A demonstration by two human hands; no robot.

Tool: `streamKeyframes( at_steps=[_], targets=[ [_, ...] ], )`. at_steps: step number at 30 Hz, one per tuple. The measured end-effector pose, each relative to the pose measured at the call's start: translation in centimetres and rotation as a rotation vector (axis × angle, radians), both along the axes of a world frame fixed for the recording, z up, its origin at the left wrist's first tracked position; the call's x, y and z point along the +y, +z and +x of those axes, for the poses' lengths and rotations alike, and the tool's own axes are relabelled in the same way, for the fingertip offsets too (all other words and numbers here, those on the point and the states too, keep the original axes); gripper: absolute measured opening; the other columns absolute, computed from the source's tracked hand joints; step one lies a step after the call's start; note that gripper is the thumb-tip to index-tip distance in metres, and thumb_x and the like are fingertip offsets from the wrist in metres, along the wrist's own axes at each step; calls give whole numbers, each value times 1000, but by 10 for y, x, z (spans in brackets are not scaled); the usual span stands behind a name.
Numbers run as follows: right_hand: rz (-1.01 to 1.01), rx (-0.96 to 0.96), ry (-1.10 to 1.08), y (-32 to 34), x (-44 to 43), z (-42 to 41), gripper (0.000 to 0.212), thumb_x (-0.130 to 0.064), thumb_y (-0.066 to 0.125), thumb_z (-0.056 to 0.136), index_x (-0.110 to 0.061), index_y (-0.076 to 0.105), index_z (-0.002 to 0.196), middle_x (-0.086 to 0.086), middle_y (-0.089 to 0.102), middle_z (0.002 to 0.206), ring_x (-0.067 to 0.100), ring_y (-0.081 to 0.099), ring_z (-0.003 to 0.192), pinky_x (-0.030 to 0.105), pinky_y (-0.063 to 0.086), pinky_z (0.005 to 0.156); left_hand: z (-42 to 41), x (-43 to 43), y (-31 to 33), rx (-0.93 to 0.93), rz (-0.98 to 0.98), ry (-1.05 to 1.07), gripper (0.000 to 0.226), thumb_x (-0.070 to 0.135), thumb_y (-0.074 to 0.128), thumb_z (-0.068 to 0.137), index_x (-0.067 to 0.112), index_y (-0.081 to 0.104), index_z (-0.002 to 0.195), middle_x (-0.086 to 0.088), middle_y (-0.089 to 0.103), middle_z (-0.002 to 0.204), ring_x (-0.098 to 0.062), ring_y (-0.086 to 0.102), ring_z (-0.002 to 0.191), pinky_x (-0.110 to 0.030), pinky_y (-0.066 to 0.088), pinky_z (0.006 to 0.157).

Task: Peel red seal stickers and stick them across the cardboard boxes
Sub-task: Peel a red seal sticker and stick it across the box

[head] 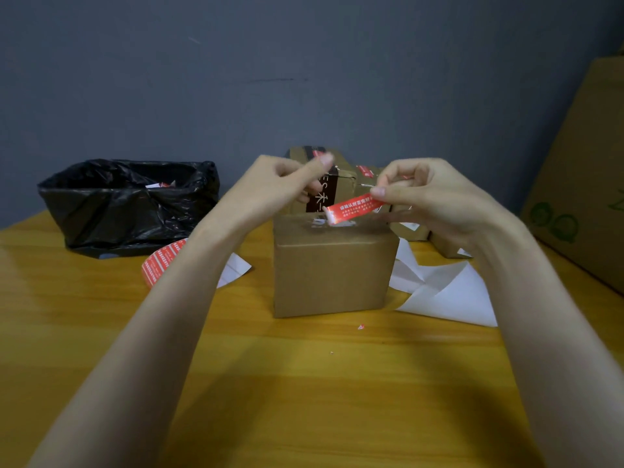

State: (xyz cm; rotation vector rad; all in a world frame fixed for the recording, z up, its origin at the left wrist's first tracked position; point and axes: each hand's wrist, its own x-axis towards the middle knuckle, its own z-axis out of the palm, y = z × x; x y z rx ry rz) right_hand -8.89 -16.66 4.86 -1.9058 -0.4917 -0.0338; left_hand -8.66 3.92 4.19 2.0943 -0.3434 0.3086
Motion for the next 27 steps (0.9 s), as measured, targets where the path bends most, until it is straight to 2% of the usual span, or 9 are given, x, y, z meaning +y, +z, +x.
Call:
streamKeyframes(
  at_steps=[4,7,10,13,15,22,27],
  targets=[
    [39,1,-8,2,5,4,13,-14,63,84,-11,58,72,5,69,77,15,67,83,35,53,86,-3,-1,2,21,106,37,30,45,68,78,15,71,81,2,69,84,-10,64,87,-32,50,84],
    [61,7,8,4,7,9,13,-13,63,85,-10,57,74,11,68,85,22,64,91,36,54,85,-2,1,2,45,132,50,14,29,74,77,16,69,77,4,69,78,-7,63,83,-32,52,82],
    [87,1,-9,7,7,13,14,-17,62,87,-11,58,74,12,66,92,21,64,93,34,56,81,0,1,2,69,108,63,7,17,72,79,17,68,74,2,69,76,-10,64,81,-33,53,83],
    [157,28,-52,4,9,19,13,-17,63,87,-13,60,75,9,68,89,22,67,90,37,56,84,3,2,4,94,29,66,6,17,70,81,16,68,76,2,68,75,-4,63,74,-23,51,76],
    [200,55,-100,0,13,23,14,-16,64,87,-15,62,73,9,69,89,23,69,91,36,58,80,5,2,5,124,-10,61,6,17,71,81,16,68,76,2,68,73,0,63,67,-17,49,72],
    [243,65,-202,-7,21,37,15,-13,61,89,-11,60,75,2,70,73,14,71,67,28,59,65,13,1,7,144,-29,48,13,10,73,78,18,67,70,3,68,67,2,61,59,-20,49,75],
    [176,32,-234,-12,23,42,14,-12,55,93,-9,57,80,2,68,72,8,68,56,20,54,54,17,-3,1,144,-25,65,14,10,72,79,19,66,71,4,68,71,-3,62,74,-22,50,74]
  ],
)
